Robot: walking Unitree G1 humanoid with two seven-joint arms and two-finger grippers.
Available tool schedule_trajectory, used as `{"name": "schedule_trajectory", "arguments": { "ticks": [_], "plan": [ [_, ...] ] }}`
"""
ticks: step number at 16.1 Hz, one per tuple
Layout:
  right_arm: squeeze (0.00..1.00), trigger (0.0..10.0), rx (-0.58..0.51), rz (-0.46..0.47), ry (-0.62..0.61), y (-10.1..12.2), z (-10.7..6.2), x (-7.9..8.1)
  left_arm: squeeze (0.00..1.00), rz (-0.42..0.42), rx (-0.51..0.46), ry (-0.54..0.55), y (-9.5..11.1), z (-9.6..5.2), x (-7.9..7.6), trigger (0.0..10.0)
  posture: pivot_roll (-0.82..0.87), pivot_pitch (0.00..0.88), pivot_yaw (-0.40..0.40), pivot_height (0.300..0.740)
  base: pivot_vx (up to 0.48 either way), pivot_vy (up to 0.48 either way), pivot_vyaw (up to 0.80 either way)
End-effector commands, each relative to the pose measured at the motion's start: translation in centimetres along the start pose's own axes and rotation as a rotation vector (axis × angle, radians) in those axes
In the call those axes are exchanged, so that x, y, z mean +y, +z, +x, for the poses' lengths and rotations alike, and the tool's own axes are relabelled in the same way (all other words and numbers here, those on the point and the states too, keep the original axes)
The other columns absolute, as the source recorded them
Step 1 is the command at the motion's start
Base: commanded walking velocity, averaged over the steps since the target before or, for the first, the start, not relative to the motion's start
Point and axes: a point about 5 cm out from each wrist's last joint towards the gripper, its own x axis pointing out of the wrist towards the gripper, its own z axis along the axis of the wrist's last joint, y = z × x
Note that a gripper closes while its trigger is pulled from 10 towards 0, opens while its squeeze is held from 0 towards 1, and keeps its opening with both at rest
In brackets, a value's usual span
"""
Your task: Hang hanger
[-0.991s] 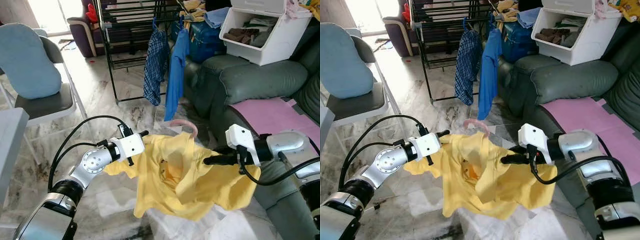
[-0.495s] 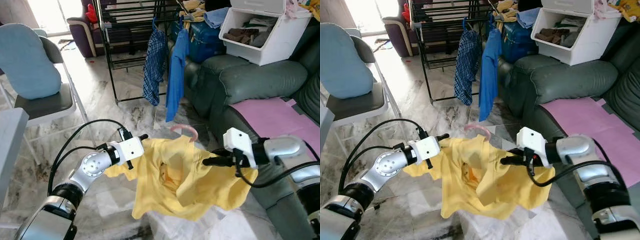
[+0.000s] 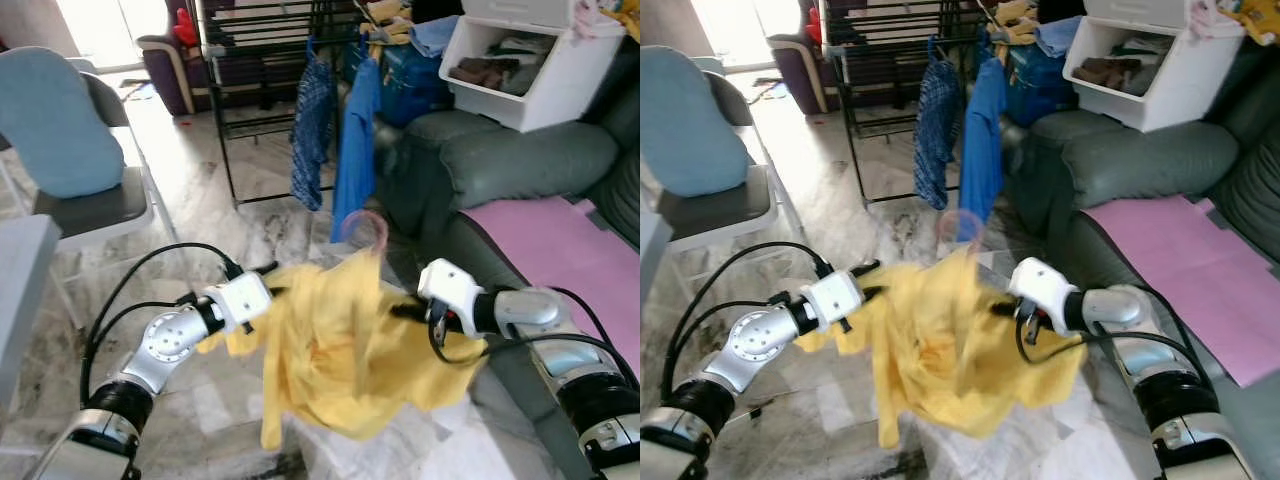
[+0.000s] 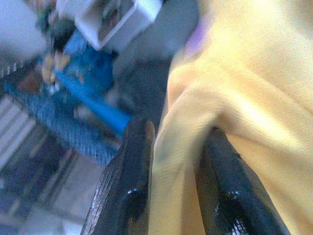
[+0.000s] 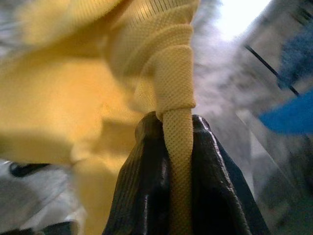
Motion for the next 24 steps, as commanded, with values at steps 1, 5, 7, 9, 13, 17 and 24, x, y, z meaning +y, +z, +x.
{"name": "schedule_trajectory", "arguments": {
  "ticks": [1,5,7,9,13,17,24],
  "plan": [
    [0.00,0.0,-0.033,0.014,-0.072,0.8,-0.2,-1.0,1.00,0.036,-0.027,-0.059,0.4,0.0,-0.3,10.0,-0.14,0.000,0.014,0.740,0.000,0.000,0.00],
    [0.00,0.0,-0.052,0.060,-0.141,0.8,0.5,-1.0,1.00,0.059,0.008,-0.103,0.0,-0.2,-0.5,10.0,-0.14,0.000,0.020,0.740,0.000,0.000,0.00],
    [0.00,0.0,-0.034,0.157,-0.290,0.5,0.6,-1.8,1.00,-0.102,0.035,0.061,-0.4,-0.1,0.2,10.0,-0.14,0.000,0.027,0.740,0.000,0.000,0.00],
    [0.00,0.0,-0.057,0.229,-0.366,0.4,0.7,-2.0,1.00,-0.190,0.076,0.223,-1.1,-0.6,0.6,10.0,-0.14,0.000,0.031,0.740,0.000,0.000,0.00],
    [0.00,0.0,-0.102,0.344,-0.500,0.6,1.5,-1.2,1.00,-0.483,0.177,0.686,-2.9,-3.1,0.5,10.0,-0.13,0.000,0.023,0.740,0.000,0.000,0.00],
    [0.00,10.0,-0.091,0.378,-0.574,0.7,2.7,-0.5,1.00,-0.588,0.192,0.838,-3.1,-4.6,-0.2,10.0,-0.12,0.000,0.009,0.740,0.000,0.000,0.00],
    [0.00,10.0,-0.131,0.397,-0.569,2.1,4.8,1.1,1.00,-0.592,0.192,0.857,-2.3,-4.6,0.6,10.0,-0.11,0.000,0.011,0.740,0.199,0.106,0.00]
  ]
}}
